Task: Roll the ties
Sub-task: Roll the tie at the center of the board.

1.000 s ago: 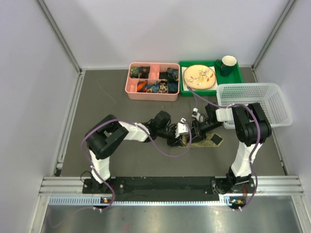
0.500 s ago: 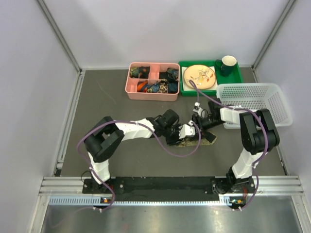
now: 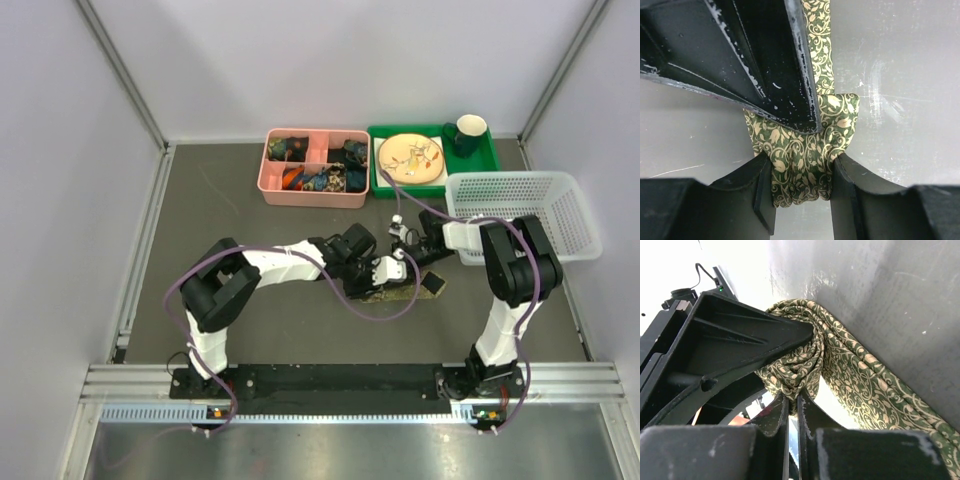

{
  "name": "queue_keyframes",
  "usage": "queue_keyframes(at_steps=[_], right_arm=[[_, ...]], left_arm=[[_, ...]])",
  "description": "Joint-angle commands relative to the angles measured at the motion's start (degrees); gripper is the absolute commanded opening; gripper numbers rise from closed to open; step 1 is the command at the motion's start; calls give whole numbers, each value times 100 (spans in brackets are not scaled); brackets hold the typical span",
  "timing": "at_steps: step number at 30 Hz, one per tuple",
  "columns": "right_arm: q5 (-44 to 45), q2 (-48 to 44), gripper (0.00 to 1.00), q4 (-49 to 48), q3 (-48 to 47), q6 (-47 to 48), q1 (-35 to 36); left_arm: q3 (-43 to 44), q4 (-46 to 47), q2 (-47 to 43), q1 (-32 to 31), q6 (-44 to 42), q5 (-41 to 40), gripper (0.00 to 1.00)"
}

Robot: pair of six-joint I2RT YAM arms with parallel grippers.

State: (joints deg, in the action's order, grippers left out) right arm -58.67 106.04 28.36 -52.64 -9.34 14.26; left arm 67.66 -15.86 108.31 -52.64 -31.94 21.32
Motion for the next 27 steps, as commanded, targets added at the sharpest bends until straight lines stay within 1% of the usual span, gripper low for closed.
queue_keyframes(at_steps=[1,2,3,4,6,7,8,9,11,12,16,22,27], right_arm=[[698,136,0,-6,-115,389,42],[795,110,0,-15,-97,389,33],[883,93,0,-41,-62,389,33],[1023,75,0,-50,-53,389,33],[1173,66,0,-41,-36,398,33],[1261,66,0,-32,-27,390,33],[1332,57,0,-50,-18,389,24],[1437,49,0,-41,8,381,15],[1569,31,0,-41,8,346,-20],[1700,13,0,-50,8,302,-46],[2026,39,0,-102,8,153,-134],[2194,74,0,-182,8,3,-152],[2080,268,0,-103,-62,29,-143]], left_arm=[[-112,-481,261,78,-32,73,40],[-165,-288,200,201,56,222,43],[-226,-112,69,263,126,502,50],[-401,63,-20,333,197,644,53],[-621,774,-326,553,311,1064,59],[-892,1047,-424,632,381,1215,65],[-990,1328,-503,772,443,1417,67],[-1096,1827,-652,825,522,1645,69],[-1351,2252,-802,904,610,1892,71],[-1430,2671,-838,905,654,2059,72],[-1738,3525,-821,905,900,2454,74],[-1826,4458,-513,852,971,2588,80],[-1844,4688,-285,694,638,2517,86]])
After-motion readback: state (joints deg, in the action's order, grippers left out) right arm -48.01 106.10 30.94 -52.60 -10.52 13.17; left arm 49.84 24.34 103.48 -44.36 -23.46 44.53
